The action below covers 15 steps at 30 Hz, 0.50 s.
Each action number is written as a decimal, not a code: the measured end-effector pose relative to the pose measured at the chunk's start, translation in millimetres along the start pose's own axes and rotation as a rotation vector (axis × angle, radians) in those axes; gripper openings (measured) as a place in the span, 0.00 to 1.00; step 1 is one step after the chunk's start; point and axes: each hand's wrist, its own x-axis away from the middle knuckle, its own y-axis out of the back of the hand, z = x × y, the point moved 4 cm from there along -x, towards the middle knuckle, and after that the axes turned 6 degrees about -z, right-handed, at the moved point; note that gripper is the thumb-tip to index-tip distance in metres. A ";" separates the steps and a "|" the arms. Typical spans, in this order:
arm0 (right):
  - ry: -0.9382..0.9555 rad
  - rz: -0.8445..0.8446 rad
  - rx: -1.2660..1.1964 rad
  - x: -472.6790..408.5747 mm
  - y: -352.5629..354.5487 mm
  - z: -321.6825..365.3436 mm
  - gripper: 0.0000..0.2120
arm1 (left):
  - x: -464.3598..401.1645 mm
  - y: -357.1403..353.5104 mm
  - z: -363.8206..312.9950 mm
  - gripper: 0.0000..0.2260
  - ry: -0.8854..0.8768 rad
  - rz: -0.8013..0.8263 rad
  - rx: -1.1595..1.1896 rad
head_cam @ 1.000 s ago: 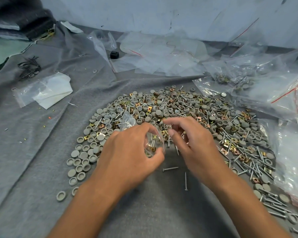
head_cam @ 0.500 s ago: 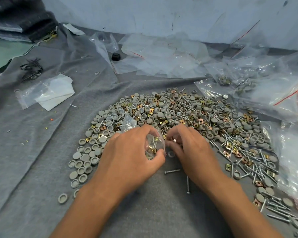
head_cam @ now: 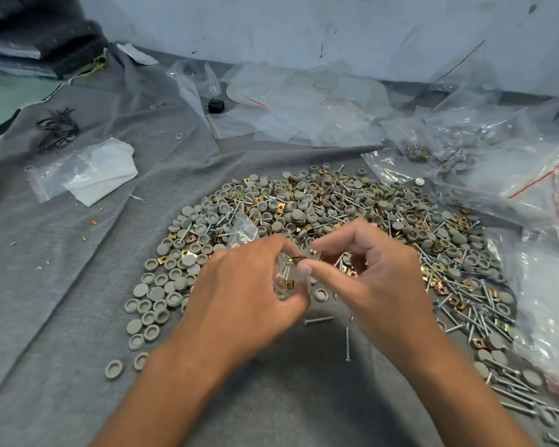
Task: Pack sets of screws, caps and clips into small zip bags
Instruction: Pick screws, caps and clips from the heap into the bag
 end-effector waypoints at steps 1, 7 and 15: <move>0.031 0.010 0.059 0.8 -1.7 0.7 0.09 | 0.1 0.0 -0.6 0.17 0.000 0.007 0.006; 0.090 -0.024 0.131 0.1 -0.4 -2.3 0.09 | 0.6 1.2 -1.8 0.11 -0.020 0.010 0.016; -0.040 0.207 0.265 -4.1 18.5 -14.8 0.08 | -0.5 5.0 3.5 0.10 -0.017 -0.062 0.036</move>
